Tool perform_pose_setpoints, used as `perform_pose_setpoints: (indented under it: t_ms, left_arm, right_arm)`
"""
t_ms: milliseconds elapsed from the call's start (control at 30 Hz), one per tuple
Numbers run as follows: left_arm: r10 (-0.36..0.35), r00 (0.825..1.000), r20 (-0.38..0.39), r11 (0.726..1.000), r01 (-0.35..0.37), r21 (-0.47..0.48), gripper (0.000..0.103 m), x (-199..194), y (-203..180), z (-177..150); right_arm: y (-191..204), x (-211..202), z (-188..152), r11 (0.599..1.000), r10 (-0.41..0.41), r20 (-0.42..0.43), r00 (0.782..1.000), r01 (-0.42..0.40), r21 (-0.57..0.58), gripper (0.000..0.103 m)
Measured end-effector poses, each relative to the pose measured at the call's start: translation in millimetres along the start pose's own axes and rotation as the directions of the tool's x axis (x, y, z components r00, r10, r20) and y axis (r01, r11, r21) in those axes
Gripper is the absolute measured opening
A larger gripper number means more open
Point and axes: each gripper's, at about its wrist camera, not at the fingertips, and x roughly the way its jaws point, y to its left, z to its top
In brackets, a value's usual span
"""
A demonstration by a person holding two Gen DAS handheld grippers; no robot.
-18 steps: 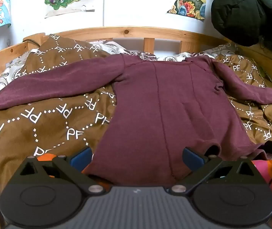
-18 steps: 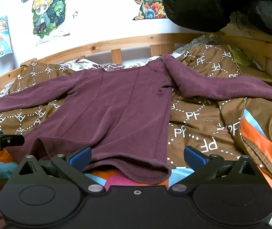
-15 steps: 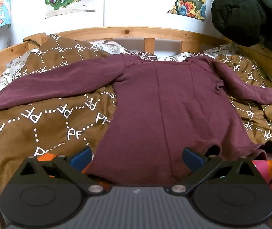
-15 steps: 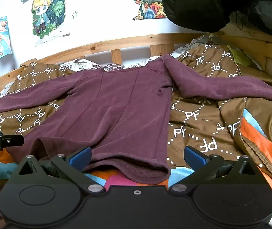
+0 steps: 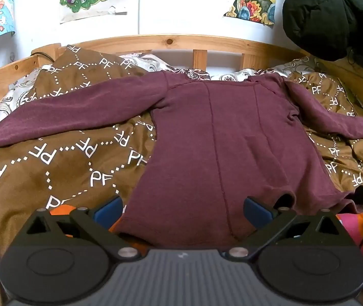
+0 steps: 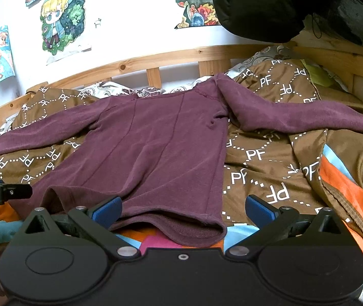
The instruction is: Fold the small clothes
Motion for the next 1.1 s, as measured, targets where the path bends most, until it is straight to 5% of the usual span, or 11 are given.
perform_pose_setpoints:
  t_ms: [1100]
  left_arm:
    - [0.002, 1.0, 0.0, 1.0, -0.002, 0.0, 0.102, -1.3, -0.5, -0.7]
  right_arm:
    - [-0.4, 0.1, -0.8, 1.0, 0.002, 0.004, 1.0, -0.002, 0.009, 0.103]
